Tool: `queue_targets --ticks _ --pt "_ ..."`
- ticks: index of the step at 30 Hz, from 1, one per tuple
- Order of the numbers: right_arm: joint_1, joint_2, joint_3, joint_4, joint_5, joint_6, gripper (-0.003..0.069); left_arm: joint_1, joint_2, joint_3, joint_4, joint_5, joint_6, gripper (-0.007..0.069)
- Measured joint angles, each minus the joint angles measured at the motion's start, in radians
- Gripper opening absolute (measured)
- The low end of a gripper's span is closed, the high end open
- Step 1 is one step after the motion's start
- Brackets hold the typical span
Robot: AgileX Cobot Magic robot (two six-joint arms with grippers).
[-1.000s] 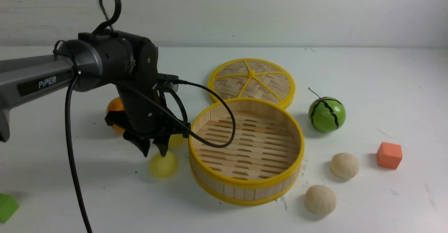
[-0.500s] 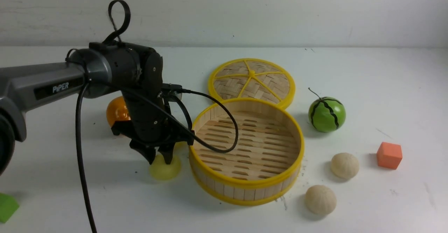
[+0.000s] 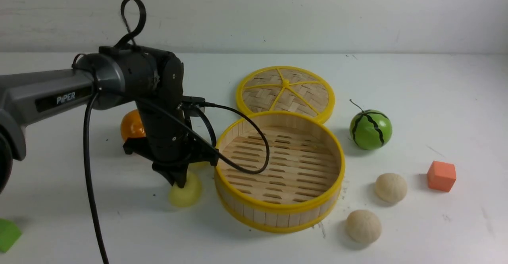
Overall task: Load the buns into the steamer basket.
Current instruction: Use the left arm to put the steamed stuffed bun into the steamer
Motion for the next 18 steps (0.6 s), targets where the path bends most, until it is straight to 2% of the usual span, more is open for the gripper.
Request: queue_targets --ticks 9,16,18 --pt "0.000 0.000 0.000 0.000 0.000 0.000 0.0241 -0.028 -0.127 -0.053 -0.015 0.047 0.005 -0.0013" --pt "0.000 0.000 0.000 0.000 0.000 0.000 0.0241 -0.129 -0.034 -0.330 -0.084 0.056 0.057 -0.0013" --pt "0.000 0.000 0.000 0.000 0.000 0.000 0.0241 -0.144 0.061 -0.436 -0.086 0.073 0.058 -0.0013"
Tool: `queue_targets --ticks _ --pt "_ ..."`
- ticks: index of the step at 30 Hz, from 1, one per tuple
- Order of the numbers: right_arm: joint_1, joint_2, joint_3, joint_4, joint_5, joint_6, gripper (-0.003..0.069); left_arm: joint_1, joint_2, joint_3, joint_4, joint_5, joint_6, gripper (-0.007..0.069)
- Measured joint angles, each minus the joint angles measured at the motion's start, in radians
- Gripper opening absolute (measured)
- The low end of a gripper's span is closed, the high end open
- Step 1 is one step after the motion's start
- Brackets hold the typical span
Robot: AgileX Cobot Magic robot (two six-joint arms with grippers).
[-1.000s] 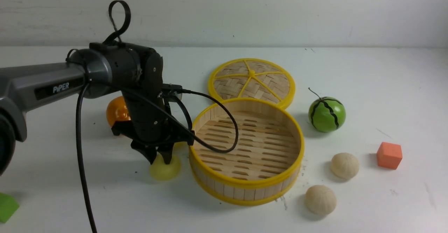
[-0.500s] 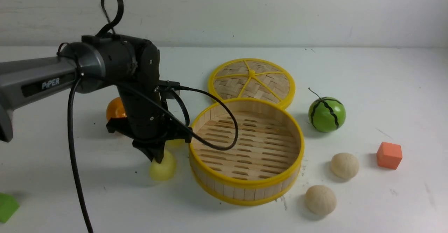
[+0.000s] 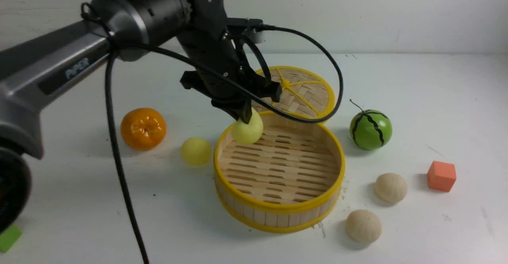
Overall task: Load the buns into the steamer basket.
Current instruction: Use the left arm to put the steamed stuffed bun into the steamer, then use the left arm to grab a steamed stuffed bun
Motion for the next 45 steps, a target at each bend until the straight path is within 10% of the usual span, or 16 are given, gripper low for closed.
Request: queue_targets --ticks 12,25,36,45 --pt "0.000 0.000 0.000 0.000 0.000 0.000 0.0241 0.002 0.255 -0.214 0.056 0.004 -0.031 0.0033" --pt "0.000 0.000 0.000 0.000 0.000 0.000 0.0241 0.002 0.144 -0.244 0.047 0.136 -0.035 0.0442" --pt "0.000 0.000 0.000 0.000 0.000 0.000 0.0241 0.034 -0.119 0.077 0.231 0.136 -0.017 0.0064" --pt "0.000 0.000 0.000 0.000 0.000 0.000 0.0241 0.150 0.025 0.130 0.138 0.015 0.050 0.0178"
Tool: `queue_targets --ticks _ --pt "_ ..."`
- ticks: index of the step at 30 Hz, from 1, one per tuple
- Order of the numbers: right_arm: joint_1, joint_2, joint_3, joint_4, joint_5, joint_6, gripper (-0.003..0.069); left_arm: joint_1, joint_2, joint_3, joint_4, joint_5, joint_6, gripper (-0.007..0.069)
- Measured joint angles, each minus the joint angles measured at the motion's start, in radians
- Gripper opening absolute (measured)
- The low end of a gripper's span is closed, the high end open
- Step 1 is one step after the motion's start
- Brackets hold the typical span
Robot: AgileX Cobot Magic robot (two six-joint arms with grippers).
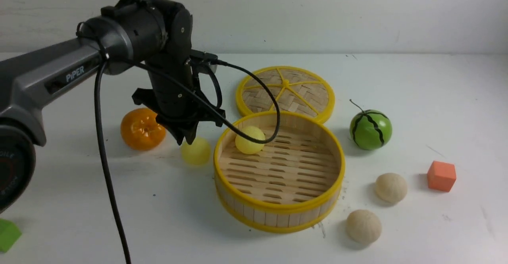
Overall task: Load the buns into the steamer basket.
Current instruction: Use the left arm to grab a steamed stuffed bun
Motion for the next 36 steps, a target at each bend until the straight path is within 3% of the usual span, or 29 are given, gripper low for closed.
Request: queue_targets --ticks 3,7,30,35,36 --pt "0.000 0.000 0.000 0.000 0.000 0.000 0.0241 0.013 0.008 0.000 -0.020 -0.033 0.008 0.0253" --pt "0.000 0.000 0.000 0.000 0.000 0.000 0.0241 0.012 0.016 0.000 -0.043 -0.071 0.023 0.0291" --pt "0.000 0.000 0.000 0.000 0.000 -0.001 0.0241 0.012 0.090 0.000 -0.036 -0.134 0.070 0.0265" --pt "0.000 0.000 0.000 0.000 0.000 -0.001 0.0241 0.012 0.093 0.000 -0.031 -0.136 0.070 0.0218" --pt "0.000 0.000 0.000 0.000 0.000 -0.001 0.0241 0.012 0.098 0.000 -0.030 -0.137 0.070 0.0180"
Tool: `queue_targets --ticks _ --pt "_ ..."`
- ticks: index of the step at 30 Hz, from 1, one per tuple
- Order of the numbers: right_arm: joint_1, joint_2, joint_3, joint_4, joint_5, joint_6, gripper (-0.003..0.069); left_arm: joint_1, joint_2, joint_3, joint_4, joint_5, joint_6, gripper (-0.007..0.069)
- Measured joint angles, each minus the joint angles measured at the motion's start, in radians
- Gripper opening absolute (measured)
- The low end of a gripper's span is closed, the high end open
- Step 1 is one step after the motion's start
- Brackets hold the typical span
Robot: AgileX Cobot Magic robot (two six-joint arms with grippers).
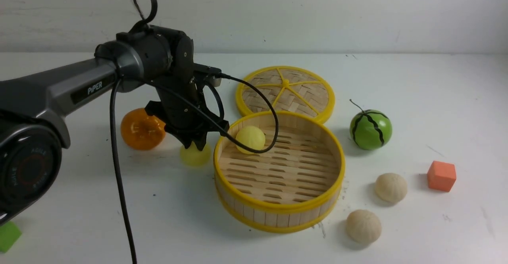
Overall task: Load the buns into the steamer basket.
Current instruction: Use the left arm to grab a steamed stuffed bun, then use the left arm to put the steamed stuffed bun into the steamer
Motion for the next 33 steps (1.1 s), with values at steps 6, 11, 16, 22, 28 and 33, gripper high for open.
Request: queue_targets --ticks 6,11,16,22,28,33 --pt "0.000 0.000 0.000 0.000 0.000 0.000 0.0241 0.000 0.010 -0.001 0.000 -0.004 0.000 0.0000" --pt "0.000 0.000 0.000 0.000 0.000 0.001 0.0241 0.000 0.010 -0.022 0.004 0.026 0.000 -0.0013" --pt "0.000 0.000 0.000 0.000 0.000 0.001 0.0241 0.000 -0.002 -0.080 0.004 0.096 -0.008 -0.0013" --pt "0.000 0.000 0.000 0.000 0.000 0.001 0.0241 0.000 -0.072 -0.112 0.011 0.178 -0.020 -0.0013" --pt "0.000 0.000 0.000 0.000 0.000 0.001 0.0241 -0.060 -0.229 -0.106 -0.002 0.257 -0.023 -0.0013" --pt "0.000 0.000 0.000 0.000 0.000 0.001 0.0241 -0.199 -0.245 -0.105 -0.025 0.260 -0.023 -0.0013"
